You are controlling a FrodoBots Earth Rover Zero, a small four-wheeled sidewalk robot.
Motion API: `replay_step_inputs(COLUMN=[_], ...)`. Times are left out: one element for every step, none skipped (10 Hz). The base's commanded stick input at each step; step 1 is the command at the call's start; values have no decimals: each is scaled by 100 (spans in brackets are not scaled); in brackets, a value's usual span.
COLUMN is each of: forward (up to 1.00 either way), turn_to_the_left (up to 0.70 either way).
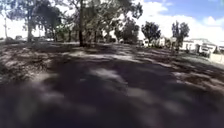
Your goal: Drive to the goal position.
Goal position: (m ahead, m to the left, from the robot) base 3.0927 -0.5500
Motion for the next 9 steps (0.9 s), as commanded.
replay_step_inputs(forward=[0, 0, 0, 0, 0, 0, 0, 6, 24], turn_to_the_left=[0, 0, 0, 0, 0, 0, 0, 0, 0])
